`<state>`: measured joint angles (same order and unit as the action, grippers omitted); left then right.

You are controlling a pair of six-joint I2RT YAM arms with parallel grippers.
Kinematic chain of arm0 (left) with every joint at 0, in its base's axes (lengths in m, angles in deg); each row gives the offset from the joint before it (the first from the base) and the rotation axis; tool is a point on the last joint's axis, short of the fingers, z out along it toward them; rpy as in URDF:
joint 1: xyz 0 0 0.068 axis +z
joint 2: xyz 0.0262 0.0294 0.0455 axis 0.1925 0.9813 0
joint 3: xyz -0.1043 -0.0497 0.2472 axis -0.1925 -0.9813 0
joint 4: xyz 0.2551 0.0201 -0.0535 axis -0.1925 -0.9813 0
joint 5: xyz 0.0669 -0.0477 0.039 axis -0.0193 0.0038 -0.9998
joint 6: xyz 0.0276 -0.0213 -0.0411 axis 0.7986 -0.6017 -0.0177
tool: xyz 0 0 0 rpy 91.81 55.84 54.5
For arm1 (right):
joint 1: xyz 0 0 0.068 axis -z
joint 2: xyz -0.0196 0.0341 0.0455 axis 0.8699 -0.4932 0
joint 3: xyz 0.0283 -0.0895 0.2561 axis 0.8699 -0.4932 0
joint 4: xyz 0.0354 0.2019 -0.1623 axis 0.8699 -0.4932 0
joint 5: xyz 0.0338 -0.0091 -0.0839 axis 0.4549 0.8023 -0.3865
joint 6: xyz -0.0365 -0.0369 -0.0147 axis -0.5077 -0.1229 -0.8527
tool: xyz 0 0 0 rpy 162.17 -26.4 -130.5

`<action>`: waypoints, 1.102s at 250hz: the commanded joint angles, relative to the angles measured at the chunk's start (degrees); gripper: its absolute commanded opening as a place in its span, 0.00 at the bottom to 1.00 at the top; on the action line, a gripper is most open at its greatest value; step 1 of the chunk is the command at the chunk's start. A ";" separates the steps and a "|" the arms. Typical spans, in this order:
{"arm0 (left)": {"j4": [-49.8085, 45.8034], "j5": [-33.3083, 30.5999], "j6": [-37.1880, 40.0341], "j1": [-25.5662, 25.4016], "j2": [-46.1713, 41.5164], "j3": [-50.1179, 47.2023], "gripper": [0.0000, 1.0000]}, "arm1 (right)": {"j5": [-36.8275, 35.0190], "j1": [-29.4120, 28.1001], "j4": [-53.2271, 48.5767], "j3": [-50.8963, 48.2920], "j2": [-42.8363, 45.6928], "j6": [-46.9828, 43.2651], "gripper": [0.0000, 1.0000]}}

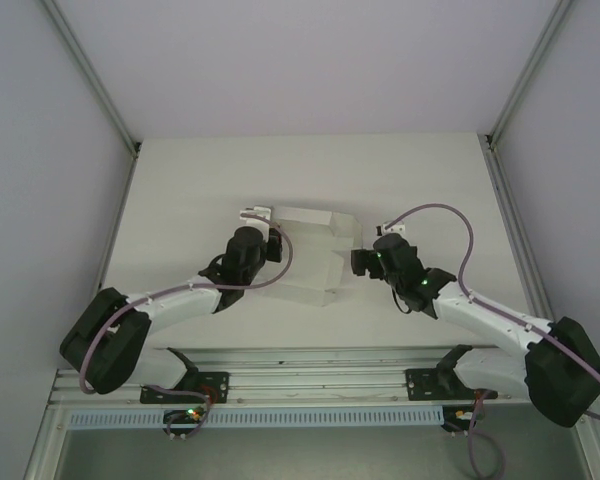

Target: Assemble paper box

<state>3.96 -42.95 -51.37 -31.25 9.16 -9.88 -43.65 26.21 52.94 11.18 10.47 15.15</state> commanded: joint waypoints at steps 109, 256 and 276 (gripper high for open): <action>-0.41 0.97 1.53 0.02 -1.62 0.91 0.00 | 5.67 0.66 12.97 2.28 -3.21 -5.74 1.00; 1.12 2.50 2.13 -0.38 -3.05 -0.51 0.00 | -2.67 -2.43 6.94 9.21 -8.84 -17.37 1.00; 1.21 2.75 2.32 -0.37 -3.56 -0.76 0.00 | -2.73 -2.32 6.25 9.02 -8.80 -18.12 0.99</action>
<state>3.81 -41.45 -50.40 -31.25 7.74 -10.01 -41.84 23.92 62.92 19.16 1.82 0.33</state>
